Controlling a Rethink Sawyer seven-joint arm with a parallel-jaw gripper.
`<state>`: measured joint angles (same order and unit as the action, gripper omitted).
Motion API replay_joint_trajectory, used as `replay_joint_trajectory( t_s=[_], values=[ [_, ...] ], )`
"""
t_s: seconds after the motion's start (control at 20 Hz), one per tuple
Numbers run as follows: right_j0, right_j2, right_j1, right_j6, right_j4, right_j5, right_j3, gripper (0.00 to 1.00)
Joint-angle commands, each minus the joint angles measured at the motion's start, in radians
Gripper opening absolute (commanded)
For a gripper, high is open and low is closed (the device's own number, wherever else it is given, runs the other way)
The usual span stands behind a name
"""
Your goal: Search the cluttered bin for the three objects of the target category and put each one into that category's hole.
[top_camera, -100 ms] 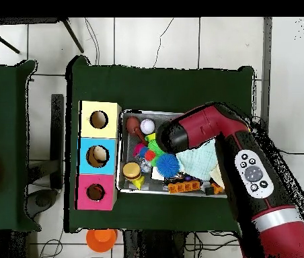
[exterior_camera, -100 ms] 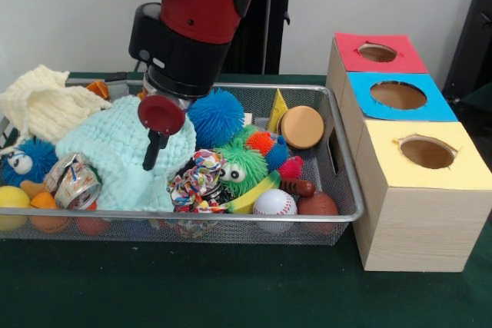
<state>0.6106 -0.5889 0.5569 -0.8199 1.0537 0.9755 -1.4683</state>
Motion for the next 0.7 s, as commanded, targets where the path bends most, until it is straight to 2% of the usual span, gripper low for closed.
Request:
replay_joint_trajectory(
  t_s=[0.05,0.3,0.7],
  values=[
    [-0.036,0.086,-0.083,0.293,0.100,0.142,0.069,1.00],
    [-0.063,0.109,-0.084,0.295,0.110,0.161,0.079,1.00],
    [-0.085,0.133,-0.153,0.264,0.125,0.145,0.109,1.00]
  ],
)
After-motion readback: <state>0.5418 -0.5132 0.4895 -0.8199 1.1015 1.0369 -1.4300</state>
